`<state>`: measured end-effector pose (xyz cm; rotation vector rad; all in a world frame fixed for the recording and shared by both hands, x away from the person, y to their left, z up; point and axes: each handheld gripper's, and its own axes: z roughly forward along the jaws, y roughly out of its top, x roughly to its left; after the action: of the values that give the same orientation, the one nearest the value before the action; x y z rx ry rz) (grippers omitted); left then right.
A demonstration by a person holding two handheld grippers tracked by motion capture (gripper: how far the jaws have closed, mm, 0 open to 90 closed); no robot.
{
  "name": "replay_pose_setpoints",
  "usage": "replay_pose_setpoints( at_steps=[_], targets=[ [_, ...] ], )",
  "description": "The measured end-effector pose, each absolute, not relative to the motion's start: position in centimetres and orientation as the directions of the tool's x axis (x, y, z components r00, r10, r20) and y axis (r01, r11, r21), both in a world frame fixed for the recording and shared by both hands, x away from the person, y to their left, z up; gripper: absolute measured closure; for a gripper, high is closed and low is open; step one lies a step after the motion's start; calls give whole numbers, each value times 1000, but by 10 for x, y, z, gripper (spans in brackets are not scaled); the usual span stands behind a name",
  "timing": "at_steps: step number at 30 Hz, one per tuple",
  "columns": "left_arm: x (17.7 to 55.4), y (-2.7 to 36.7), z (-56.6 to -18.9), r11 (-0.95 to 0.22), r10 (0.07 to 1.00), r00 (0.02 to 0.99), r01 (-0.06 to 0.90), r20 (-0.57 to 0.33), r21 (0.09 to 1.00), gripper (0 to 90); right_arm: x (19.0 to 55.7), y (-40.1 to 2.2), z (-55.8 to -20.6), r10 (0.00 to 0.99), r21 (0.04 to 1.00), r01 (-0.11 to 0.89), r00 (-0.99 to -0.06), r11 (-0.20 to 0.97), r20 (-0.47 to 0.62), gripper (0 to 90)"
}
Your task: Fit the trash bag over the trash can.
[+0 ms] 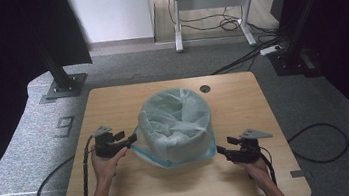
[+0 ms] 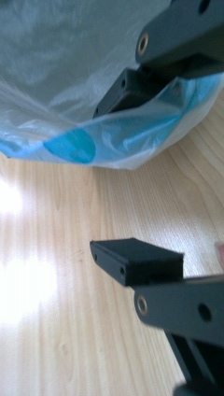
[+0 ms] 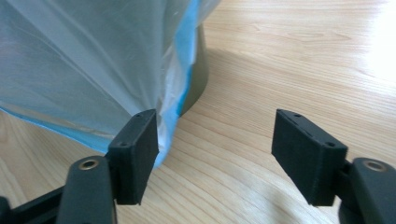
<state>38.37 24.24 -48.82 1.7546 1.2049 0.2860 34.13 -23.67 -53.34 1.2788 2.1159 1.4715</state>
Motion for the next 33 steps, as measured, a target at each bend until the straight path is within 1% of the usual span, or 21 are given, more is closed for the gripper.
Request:
replay_pose_setpoints(
  at_steps=[1, 4, 6, 7, 10, 11, 12, 13, 16, 20, 25, 28, 29, 30, 31, 33],
  targets=[
    [382, 244, -486, -63, 818, 492, 589, -296, 806, 344, 341, -237, -533, 776, 855, 509, -577, 98, 255, 296],
    [376, 250, -482, -74, 801, 527, 556, -283, 828, 256, 337, -247, -533, 778, 862, 499, -575, 88, 253, 289],
    [375, 251, -481, -68, 791, 538, 550, -291, 833, 193, 335, -249, -533, 780, 865, 493, -576, 94, 244, 289],
    [373, 250, -479, -46, 768, 557, 540, -316, 840, 165, 334, -250, -534, 782, 867, 488, -577, 99, 236, 290],
    [371, 247, -475, -26, 750, 571, 529, -333, 848, 140, 333, -250, -535, 783, 866, 490, -577, 103, 233, 291],
    [372, 243, -469, -41, 754, 577, 520, -315, 853, 132, 333, -250, -535, 785, 868, 484, -577, 109, 223, 297],
    [372, 243, -469, -41, 754, 577, 520, -315, 853, 128, 333, -250, -535, 785, 868, 484, -577, 109, 223, 297],
    [373, 240, -466, -53, 761, 573, 522, -304, 851, 128, 333, -250, -535, 786, 868, 486, -575, 103, 229, 304],
    [381, 236, -459, -42, 766, 548, 565, -336, 824, 126, 333, -250, -535, 784, 868, 488, -574, 96, 236, 318],
    [385, 230, -455, -65, 765, 554, 573, -329, 817, 140, 334, -249, -536, 784, 862, 499, -568, 88, 249, 325],
    [383, 229, -447, -73, 767, 561, 559, -312, 826, 144, 334, -246, -537, 779, 861, 497, -579, 105, 240, 331],
    [380, 233, -441, -72, 766, 566, 546, -304, 835, 151, 334, -248, -536, 781, 862, 498, -574, 95, 246, 333],
    [376, 236, -433, -77, 754, 584, 533, -300, 843, 167, 334, -248, -536, 782, 863, 496, -573, 93, 245, 333],
    [376, 236, -433, -77, 754, 584, 533, -300, 843, 207, 334, -248, -536, 782, 863, 496, -573, 93, 245, 333],
    [374, 237, -428, -86, 744, 598, 528, -298, 845, 224, 333, -250, -535, 781, 865, 494, -573, 86, 249, 333],
    [368, 234, -409, -113, 731, 625, 504, -272, 857, 225, 334, -251, -535, 776, 864, 498, -572, 72, 265, 333]
  ],
)
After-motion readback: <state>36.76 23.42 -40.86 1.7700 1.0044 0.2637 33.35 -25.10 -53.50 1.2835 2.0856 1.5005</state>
